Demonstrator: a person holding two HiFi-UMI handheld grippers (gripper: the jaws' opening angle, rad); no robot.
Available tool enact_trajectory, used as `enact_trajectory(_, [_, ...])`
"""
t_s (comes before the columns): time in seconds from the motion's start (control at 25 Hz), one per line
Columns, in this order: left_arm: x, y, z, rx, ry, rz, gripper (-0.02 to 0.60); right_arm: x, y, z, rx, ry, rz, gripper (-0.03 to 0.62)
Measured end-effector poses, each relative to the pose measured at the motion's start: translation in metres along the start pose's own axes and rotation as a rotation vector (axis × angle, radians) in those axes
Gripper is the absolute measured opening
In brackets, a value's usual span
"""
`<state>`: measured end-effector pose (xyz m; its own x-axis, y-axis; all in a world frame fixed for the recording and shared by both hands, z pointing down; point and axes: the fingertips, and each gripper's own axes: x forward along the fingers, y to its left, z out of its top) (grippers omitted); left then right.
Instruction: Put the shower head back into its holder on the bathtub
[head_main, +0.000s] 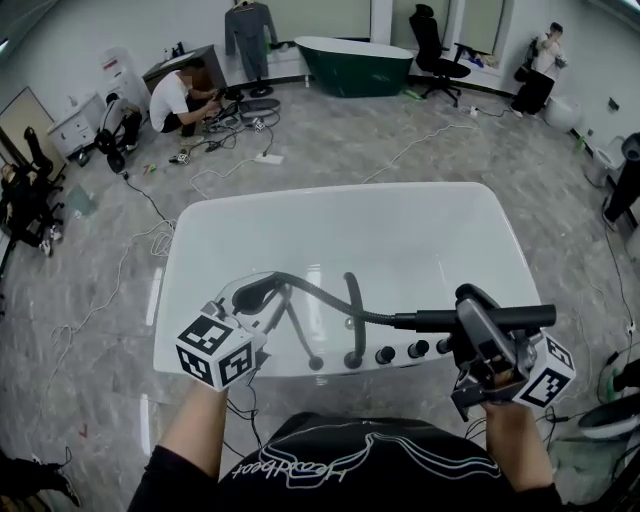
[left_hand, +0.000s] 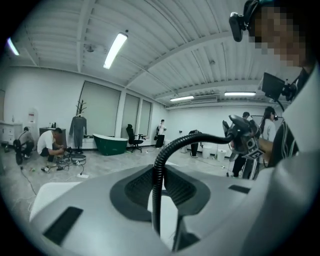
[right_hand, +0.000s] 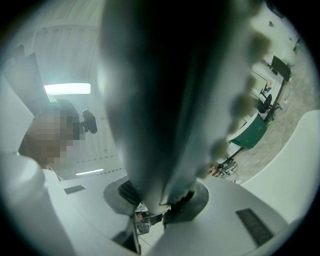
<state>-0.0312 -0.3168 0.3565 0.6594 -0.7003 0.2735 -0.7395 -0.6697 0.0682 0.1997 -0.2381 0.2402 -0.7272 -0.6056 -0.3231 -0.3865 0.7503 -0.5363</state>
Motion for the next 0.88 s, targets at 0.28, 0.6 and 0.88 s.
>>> enact_trajectory(0.28, [0.008,-0.004,-0.075,-0.104,0.089,-0.025,0.064,0.006,-0.009,-0.026,0.016,0.067,-0.041,0.104])
enact_trajectory(0.6, [0.027,-0.02,-0.154,-0.183,0.173,-0.059,0.065,0.013,-0.018,-0.062,0.028,0.178,-0.07,0.104])
enact_trajectory(0.88, [0.041,-0.048,-0.242,-0.201,0.319,-0.099,0.066,0.017,-0.031,-0.116,0.049,0.328,-0.1,0.103])
